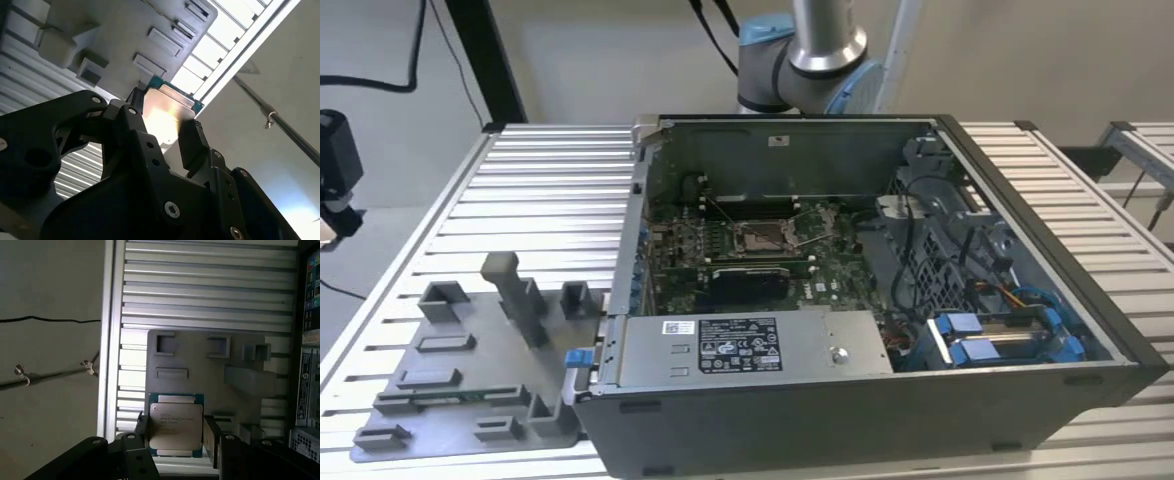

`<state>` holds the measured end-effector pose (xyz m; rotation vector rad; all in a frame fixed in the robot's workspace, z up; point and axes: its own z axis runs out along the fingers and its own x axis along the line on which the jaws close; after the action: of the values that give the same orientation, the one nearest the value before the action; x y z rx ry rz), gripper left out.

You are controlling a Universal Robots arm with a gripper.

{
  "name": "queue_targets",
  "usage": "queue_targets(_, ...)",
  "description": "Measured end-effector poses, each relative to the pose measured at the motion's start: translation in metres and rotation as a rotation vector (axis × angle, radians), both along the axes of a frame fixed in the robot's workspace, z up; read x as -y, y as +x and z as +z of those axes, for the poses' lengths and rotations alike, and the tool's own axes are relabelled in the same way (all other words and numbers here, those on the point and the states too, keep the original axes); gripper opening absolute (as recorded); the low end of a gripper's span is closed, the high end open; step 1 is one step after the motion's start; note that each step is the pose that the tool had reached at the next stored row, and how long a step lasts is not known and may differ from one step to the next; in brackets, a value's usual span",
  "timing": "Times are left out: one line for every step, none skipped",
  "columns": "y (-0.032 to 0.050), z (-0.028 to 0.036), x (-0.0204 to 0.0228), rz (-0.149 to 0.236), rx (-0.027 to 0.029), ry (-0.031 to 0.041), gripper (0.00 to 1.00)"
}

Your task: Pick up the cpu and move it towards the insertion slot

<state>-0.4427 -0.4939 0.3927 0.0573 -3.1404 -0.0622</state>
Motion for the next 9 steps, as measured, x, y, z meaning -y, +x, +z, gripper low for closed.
queue_targets(0.0000,0.0041,0.0000,0.000,0.0000,0.0001,0.00)
queue_targets(0.0000,0.0081,0.0000,0.000,-0.0002,0.0001,0.00)
queue_targets(0.0000,0.0123,0.0000,0.000,0.0000,0.0004,0.00)
queue_targets(0.0000,0.0161,0.0000,0.000,0.0000,0.0007,0.00)
queue_targets(0.0000,0.0200,0.0000,0.000,-0.0002,0.0007,0.00)
queue_targets(0.0000,0.0235,0.0000,0.000,-0.0002,0.0007,0.00)
queue_targets(0.0000,0.0272,0.0000,0.000,-0.0003,0.0007,0.00)
queue_targets(0.0000,0.0309,0.0000,0.000,-0.0002,0.0007,0.00)
queue_targets(0.0000,0.0347,0.0000,0.000,-0.0003,0.0006,0.00)
